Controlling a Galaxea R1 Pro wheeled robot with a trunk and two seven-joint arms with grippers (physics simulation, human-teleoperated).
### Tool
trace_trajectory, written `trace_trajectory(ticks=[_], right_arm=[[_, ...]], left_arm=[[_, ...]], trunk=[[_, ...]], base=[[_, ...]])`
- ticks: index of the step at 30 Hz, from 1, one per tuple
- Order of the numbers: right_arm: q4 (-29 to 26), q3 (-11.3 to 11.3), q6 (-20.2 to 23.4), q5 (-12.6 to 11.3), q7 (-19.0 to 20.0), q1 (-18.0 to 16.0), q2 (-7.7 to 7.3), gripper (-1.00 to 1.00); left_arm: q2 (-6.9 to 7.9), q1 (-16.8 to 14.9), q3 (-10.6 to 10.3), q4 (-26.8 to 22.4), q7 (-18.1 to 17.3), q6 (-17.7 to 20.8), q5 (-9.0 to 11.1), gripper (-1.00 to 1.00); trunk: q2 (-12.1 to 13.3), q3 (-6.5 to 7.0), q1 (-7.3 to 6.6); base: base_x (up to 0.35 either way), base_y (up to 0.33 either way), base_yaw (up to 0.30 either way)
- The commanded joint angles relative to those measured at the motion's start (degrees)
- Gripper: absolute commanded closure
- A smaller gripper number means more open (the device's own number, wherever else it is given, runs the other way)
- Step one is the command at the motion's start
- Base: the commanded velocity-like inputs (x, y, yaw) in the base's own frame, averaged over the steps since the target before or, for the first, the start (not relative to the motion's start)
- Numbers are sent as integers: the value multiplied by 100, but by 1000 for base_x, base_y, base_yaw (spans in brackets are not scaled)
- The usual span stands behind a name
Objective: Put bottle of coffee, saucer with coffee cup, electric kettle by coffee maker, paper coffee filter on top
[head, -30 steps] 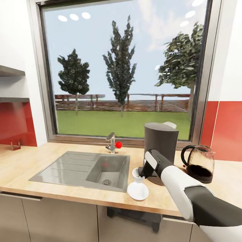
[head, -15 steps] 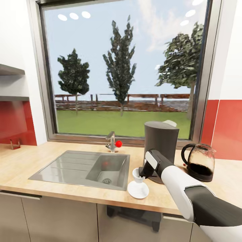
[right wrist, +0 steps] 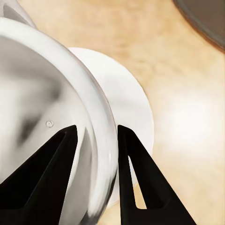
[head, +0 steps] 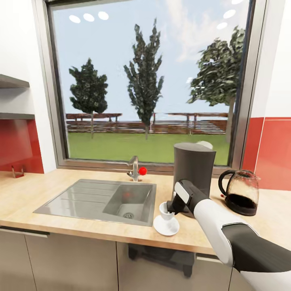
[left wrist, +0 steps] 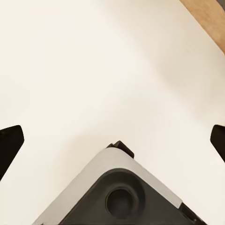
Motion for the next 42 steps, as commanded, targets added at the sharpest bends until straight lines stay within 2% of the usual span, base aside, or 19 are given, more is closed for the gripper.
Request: trace_trajectory(ticks=[1,4,10,15,19,23,29,33,40,42], right_arm=[[-6,44,18,-60,-39,-4,0,100],[-6,44,18,-60,-39,-4,2,100],[-6,44,18,-58,-39,-4,3,100],[-6,44,18,-57,-39,-4,3,100],[-6,44,18,-57,-39,-4,3,100],[-4,44,18,-59,-39,-4,3,100],[-5,44,18,-56,-39,-4,3,100],[-6,44,18,-57,-39,-4,3,100],[-5,44,18,-57,-39,-4,3,100],[-6,44,18,-56,-39,-4,3,100]], left_arm=[[-2,1,1,-6,-20,-9,29,-100],[-6,1,1,-6,-18,-9,28,-100],[-8,1,1,-6,-19,-9,26,-100],[-9,1,1,-6,-20,-9,28,-100],[-9,1,1,-6,-21,-9,29,-100],[-9,1,1,-6,-19,-9,29,-100],[-9,1,1,-6,-19,-9,30,-100],[-9,1,1,-6,-20,-9,30,-100],[-9,1,0,-6,-21,-9,25,-100],[-9,1,-2,-6,-21,-9,26,-100]], trunk=[[-46,-25,23],[-167,-79,89],[-167,-79,89],[-367,-169,199],[-367,-169,199],[-527,-241,287],[-527,-241,287],[-688,-312,375],[-728,-330,397],[-808,-366,441]], base=[[0,0,0],[0,0,0],[0,0,0],[0,0,0],[0,0,0],[0,0,0],[0,0,0],[0,0,0],[0,0,0],[0,0,0]])
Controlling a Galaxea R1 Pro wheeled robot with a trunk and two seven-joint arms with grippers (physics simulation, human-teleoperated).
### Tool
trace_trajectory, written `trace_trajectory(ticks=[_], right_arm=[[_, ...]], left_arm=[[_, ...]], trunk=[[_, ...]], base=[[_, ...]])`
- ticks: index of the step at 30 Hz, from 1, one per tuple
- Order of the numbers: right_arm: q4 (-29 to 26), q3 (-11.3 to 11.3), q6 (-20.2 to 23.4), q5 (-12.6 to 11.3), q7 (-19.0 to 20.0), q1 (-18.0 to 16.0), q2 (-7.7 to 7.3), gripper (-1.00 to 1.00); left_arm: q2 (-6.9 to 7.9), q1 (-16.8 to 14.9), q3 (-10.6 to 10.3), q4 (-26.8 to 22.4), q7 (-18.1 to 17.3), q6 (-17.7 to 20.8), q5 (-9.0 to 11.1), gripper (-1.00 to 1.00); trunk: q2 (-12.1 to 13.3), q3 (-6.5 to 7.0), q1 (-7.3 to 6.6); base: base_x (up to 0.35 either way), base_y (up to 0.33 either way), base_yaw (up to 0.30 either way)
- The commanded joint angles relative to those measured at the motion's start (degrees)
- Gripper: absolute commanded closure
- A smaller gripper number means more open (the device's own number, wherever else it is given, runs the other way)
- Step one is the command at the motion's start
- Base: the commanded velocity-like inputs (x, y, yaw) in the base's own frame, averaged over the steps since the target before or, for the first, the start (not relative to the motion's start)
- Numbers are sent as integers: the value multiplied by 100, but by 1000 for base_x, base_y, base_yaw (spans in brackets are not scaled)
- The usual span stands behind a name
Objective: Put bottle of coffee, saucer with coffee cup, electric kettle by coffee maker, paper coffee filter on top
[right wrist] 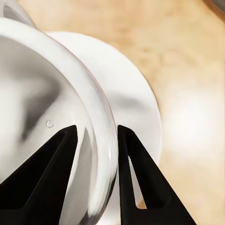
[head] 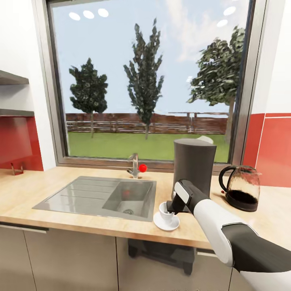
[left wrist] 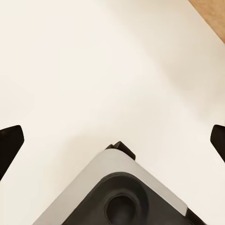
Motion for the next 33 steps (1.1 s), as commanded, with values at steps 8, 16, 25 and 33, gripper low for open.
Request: trace_trajectory(ticks=[8,16,25,33], right_arm=[[-4,44,18,-64,-39,-3,-3,100],[-7,44,18,-60,-39,-3,-3,100],[-3,44,18,-59,-39,-3,-3,100],[1,44,18,-58,-46,-3,13,100]], left_arm=[[-5,1,-5,-6,-20,-9,19,-100],[0,1,1,-6,-20,-9,24,-100],[0,1,-1,-6,-20,-16,24,-100],[0,1,2,-6,-19,-8,24,-100]], trunk=[[-206,-97,111],[-206,-97,111],[-286,-132,155],[-166,-79,89]], base=[[0,0,0],[0,0,0],[0,0,0],[0,0,0]])
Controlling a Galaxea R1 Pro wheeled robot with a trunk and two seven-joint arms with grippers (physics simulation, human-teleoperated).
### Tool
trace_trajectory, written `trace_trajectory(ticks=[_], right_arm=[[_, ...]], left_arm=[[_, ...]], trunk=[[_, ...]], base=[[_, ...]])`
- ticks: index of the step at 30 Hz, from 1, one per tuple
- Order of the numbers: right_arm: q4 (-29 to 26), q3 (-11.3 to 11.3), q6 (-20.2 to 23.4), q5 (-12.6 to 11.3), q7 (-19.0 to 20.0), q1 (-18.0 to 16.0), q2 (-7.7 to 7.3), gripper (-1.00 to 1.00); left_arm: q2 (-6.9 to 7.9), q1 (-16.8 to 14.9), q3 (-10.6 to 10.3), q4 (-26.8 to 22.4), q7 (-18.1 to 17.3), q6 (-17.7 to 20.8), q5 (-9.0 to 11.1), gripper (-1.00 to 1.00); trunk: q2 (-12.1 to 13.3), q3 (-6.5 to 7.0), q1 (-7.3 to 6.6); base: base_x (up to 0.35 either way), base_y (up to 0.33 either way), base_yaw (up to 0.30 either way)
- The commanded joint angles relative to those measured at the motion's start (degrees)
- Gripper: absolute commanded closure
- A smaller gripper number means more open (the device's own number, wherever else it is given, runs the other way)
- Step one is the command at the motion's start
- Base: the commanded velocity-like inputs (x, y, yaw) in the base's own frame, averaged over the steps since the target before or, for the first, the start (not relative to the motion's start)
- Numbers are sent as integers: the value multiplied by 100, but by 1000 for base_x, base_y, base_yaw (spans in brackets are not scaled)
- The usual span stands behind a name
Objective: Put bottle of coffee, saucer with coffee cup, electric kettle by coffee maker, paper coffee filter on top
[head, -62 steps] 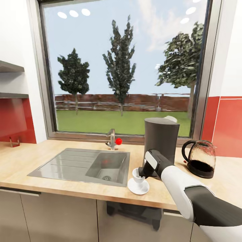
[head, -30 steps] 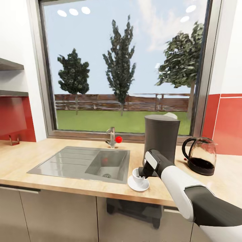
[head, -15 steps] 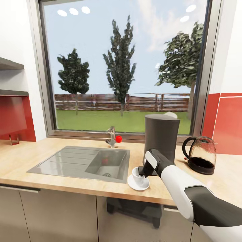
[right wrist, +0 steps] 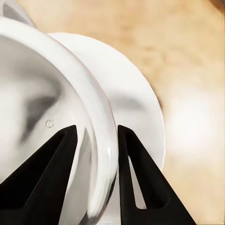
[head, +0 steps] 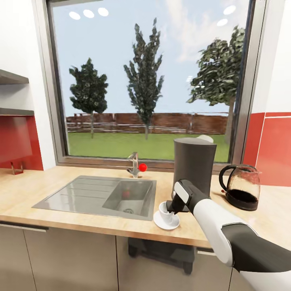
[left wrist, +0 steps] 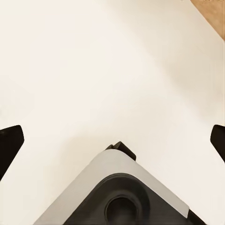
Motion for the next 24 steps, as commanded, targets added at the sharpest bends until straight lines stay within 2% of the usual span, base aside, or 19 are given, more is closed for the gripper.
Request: trace_trajectory(ticks=[1,4,5,16,24], right_arm=[[12,52,24,-76,-43,2,-2,100],[13,52,24,-75,-44,2,-1,100],[13,52,24,-77,-44,2,-1,-100],[13,52,24,-75,-44,2,-2,-100],[13,52,24,-75,-44,2,1,-100]], left_arm=[[0,1,1,-6,-20,-6,29,-100],[0,1,0,-6,-19,-2,29,-100],[0,1,-1,-6,-18,-5,29,-100],[0,1,-2,-6,-20,-9,29,-100],[0,1,-1,-6,-17,34,29,-100]], trunk=[[38,11,-22],[118,47,-66],[118,47,-66],[118,47,-66],[439,190,-242]], base=[[0,0,0],[0,0,0],[0,0,0],[0,0,0],[0,0,0]])
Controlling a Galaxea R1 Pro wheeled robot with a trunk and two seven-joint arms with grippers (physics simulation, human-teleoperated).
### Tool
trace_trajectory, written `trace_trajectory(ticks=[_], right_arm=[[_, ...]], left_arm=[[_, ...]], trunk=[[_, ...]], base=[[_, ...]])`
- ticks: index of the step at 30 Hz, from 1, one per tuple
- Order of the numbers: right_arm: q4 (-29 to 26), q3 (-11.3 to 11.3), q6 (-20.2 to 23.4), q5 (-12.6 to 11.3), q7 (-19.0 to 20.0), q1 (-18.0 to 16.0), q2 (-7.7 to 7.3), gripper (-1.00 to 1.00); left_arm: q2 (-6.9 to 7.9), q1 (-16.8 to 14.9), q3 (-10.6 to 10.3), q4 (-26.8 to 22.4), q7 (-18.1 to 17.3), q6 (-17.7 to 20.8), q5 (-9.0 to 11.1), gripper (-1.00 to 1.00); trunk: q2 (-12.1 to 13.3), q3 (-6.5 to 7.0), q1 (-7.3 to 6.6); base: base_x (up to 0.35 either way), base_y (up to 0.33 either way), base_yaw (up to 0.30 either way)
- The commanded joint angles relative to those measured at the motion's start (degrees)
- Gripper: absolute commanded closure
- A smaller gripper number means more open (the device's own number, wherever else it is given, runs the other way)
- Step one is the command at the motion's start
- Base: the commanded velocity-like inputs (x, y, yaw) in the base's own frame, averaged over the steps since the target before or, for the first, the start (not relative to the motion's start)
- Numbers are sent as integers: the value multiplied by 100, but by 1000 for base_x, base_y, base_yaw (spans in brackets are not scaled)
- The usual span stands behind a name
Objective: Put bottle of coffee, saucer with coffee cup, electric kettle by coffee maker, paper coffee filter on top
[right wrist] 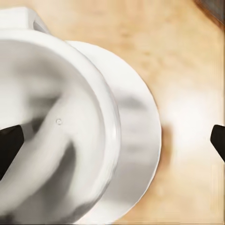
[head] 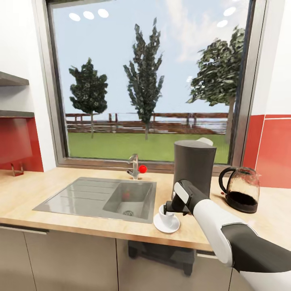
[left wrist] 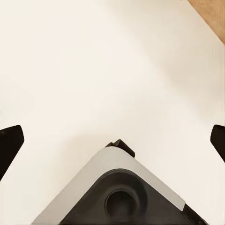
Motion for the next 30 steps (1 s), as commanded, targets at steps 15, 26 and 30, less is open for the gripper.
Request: trace_trajectory(ticks=[15,26,30], right_arm=[[-6,44,18,7,-80,-3,21,-100],[116,32,18,537,-78,-3,44,-100],[64,16,18,534,-44,-3,41,-100]], left_arm=[[8,1,-6,-6,-23,27,24,-100],[9,1,-23,-22,-23,464,-25,-100],[9,1,-31,-31,-25,463,-58,-100]], trunk=[[599,263,-329],[1040,461,-571],[1200,533,-659]], base=[[0,0,0],[0,0,0],[0,0,0]])
